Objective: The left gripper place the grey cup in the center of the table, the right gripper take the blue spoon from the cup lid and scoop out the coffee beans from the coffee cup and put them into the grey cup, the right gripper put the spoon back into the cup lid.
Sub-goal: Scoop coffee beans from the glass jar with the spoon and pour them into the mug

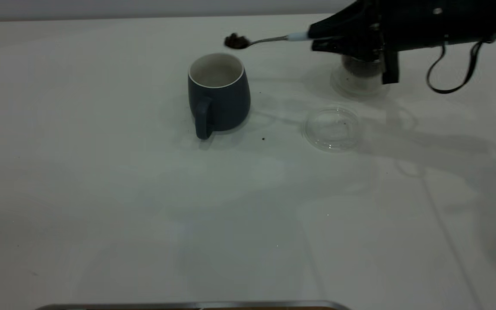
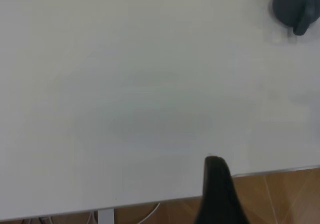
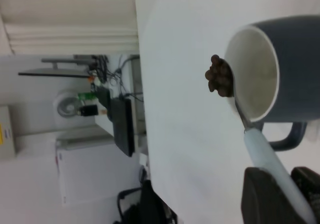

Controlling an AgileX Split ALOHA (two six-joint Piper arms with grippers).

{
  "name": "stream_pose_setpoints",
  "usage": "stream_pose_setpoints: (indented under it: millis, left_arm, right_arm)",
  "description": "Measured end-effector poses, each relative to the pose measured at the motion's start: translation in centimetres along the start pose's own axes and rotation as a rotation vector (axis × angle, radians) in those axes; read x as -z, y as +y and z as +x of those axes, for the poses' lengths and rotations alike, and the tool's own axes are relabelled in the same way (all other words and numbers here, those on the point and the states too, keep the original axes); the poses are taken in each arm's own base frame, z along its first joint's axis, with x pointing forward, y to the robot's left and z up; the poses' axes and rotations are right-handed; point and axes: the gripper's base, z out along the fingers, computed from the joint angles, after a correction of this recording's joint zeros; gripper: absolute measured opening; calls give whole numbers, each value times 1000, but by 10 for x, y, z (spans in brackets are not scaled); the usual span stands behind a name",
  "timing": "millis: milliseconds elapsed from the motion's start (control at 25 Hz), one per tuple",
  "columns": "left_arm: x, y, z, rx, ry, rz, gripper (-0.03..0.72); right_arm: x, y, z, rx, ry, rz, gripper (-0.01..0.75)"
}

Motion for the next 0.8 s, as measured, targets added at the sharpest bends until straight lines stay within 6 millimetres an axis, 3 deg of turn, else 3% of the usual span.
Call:
stream_pose_setpoints:
  millis: [320, 440, 640, 800]
  left_arm:
    - [0, 0, 0, 0, 0, 0, 568]
    - [0, 0, 0, 0, 0, 0, 568]
    - [0, 0, 0, 0, 0, 0, 568]
    - [0, 0, 0, 0, 0, 0, 568]
  right_arm:
    - [-15, 6, -2, 144, -10, 67, 113]
    - [-18, 10, -7, 315, -19, 77, 113]
    - [-18, 11, -9, 796, -3, 80, 113]
    - [-19, 10, -8, 989, 8, 99, 113]
